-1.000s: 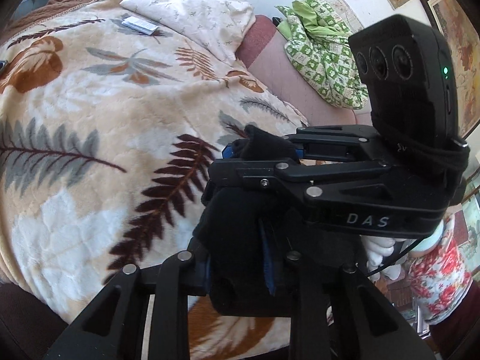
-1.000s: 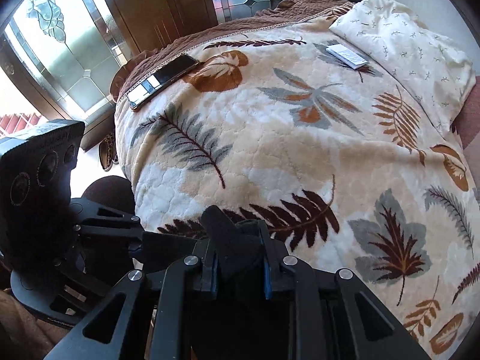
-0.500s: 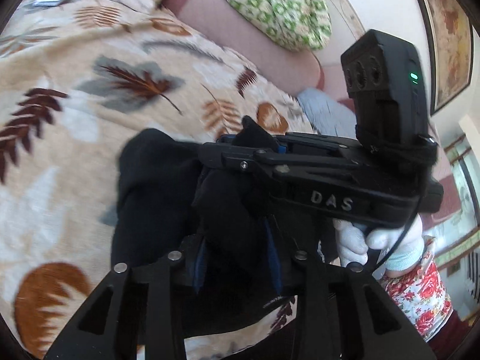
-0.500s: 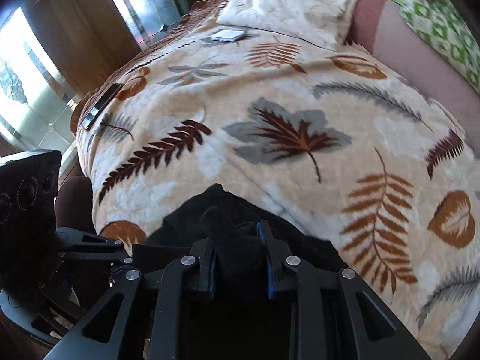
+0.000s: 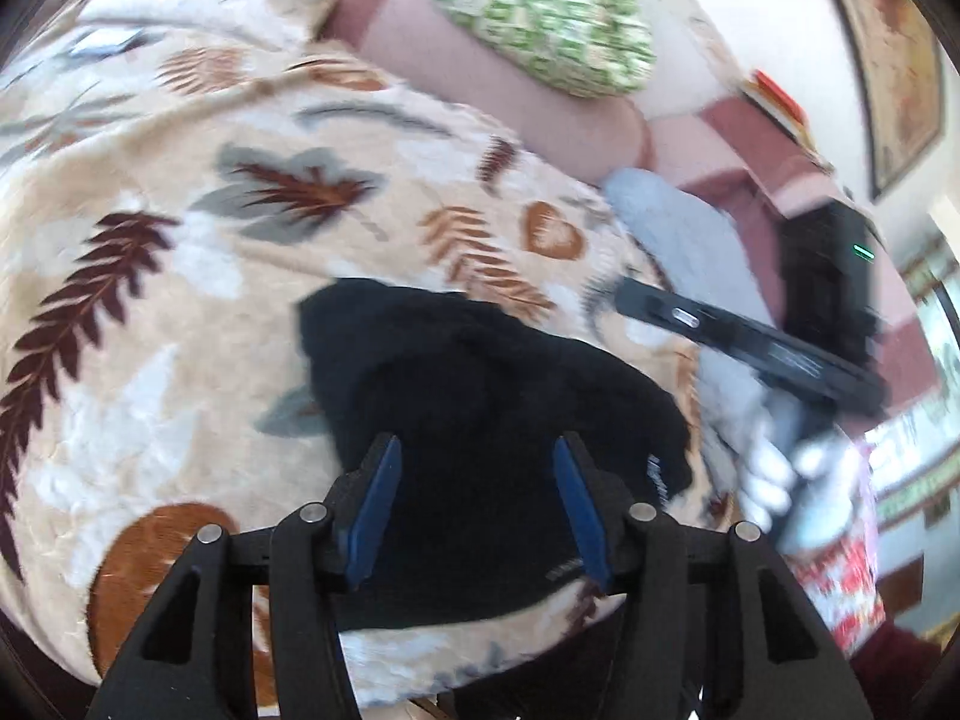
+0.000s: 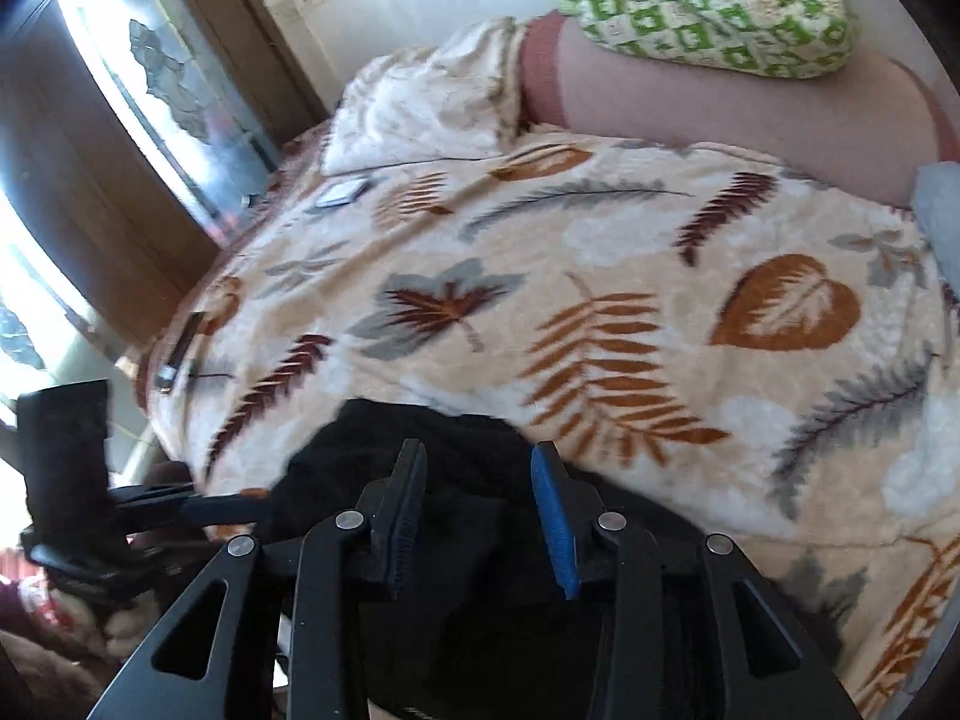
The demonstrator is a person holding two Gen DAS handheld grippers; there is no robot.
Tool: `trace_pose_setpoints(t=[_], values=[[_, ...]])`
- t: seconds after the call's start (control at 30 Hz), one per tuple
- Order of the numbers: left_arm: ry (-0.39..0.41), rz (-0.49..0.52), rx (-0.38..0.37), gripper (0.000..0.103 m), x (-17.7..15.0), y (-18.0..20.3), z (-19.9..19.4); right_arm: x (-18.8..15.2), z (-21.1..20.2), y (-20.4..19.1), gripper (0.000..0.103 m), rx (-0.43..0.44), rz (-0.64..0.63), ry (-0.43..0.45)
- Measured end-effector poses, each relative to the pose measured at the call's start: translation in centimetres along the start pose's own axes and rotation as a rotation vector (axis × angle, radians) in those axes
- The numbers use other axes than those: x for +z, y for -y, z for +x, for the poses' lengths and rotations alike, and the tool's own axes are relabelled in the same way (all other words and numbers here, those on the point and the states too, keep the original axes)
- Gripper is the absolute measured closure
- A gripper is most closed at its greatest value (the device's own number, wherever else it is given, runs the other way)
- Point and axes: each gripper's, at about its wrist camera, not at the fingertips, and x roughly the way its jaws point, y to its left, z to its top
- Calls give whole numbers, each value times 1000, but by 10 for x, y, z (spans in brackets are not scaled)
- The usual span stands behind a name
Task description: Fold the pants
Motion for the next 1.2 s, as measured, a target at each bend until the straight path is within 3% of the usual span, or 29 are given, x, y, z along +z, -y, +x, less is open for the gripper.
trace_pose_setpoints(t=[0.07, 0.13, 0.3, 0.33, 0.5, 0.57, 0.63, 0.7, 0.83, 0.9, 0.93, 1.0, 1.1, 1.2], values=[[-6, -37, 16, 51, 2, -11, 11, -4, 16, -19, 62, 99, 5, -35], [-36, -39, 50, 51, -4, -17, 23, -13, 36, -28, 62, 114, 12, -74], [-40, 48, 117, 51, -23, -10, 40, -45, 91, -5, 65, -31, 81, -204], [-37, 62, 122, 50, -24, -10, 39, -48, 92, -4, 65, -36, 73, -191], [-18, 18, 65, 50, -27, -17, 27, -19, 77, -37, 60, -139, -60, -153], [4, -7, 35, 50, -28, -21, 15, 0, 75, -46, 40, -134, -104, -140], [42, -12, 55, 50, -29, -25, 4, 16, 85, -62, 33, -109, -148, -146], [65, -24, 79, 49, -28, -31, 0, 28, 106, -75, 32, -93, -188, -183], [37, -69, 77, 49, -23, -45, 10, 37, 159, -97, 33, -116, -244, -303], [-22, -43, 66, 50, -25, -42, 23, 28, 180, -104, 67, -166, -300, -385], [-53, -27, 45, 60, -28, -39, 29, 22, 188, -107, 84, -207, -327, -427], [-67, 26, 92, 70, -34, -29, 36, 19, 189, -110, 87, -232, -348, -425], [-58, 41, 112, 71, -36, -25, 36, 26, 184, -109, 95, -248, -328, -403], [-58, 53, 128, 71, -40, -20, 34, 41, 188, -104, 96, -296, -302, -359]])
